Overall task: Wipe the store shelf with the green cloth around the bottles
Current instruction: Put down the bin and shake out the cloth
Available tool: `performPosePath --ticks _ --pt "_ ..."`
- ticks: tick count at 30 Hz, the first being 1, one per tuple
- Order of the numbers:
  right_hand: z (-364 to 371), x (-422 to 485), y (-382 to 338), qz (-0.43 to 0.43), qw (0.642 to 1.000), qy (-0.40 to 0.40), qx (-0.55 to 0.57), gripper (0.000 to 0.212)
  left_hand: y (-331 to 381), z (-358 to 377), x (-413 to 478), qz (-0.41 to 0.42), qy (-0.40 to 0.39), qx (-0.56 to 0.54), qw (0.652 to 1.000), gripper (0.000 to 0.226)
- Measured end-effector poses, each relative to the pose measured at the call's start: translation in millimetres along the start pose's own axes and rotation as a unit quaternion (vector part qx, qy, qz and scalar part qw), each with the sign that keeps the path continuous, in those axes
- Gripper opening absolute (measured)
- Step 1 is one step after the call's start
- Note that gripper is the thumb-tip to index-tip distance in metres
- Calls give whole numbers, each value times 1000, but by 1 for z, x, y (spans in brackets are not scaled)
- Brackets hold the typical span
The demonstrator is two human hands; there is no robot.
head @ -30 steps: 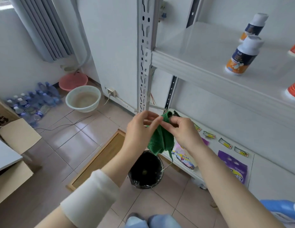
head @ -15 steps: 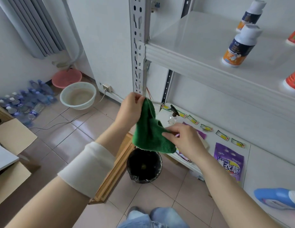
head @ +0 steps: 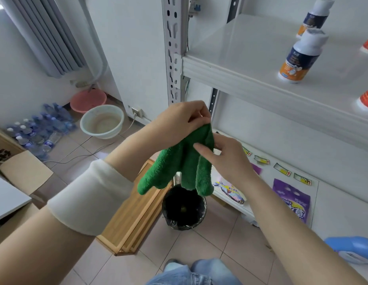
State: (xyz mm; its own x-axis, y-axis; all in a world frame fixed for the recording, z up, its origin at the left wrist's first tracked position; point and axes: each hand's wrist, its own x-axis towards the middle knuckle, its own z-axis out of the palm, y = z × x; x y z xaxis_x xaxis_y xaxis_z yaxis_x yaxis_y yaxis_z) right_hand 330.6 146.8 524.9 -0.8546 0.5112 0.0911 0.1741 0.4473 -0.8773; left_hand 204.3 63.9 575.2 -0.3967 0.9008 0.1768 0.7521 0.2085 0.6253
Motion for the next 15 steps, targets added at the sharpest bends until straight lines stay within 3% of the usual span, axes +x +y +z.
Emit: performPosePath --ticks 2,5,9,12,15 --pt "-4 5 -6 -5 1000 -5 -11 27 -9 -2 0 -2 45 4 999 7" --pt "-10 14 -10 60 996 -58 25 28 -29 10 -6 -53 115 -49 991 15" --pt "-11 15 -8 144 981 -75 109 28 -56 59 -43 -245 219 -177 928 37" --pt "-13 12 -7 187 957 -60 214 20 -73 108 -78 -401 96 -294 862 51" --pt "-16 6 -5 216 936 -51 274 17 -76 140 -96 -479 -25 -428 766 61"
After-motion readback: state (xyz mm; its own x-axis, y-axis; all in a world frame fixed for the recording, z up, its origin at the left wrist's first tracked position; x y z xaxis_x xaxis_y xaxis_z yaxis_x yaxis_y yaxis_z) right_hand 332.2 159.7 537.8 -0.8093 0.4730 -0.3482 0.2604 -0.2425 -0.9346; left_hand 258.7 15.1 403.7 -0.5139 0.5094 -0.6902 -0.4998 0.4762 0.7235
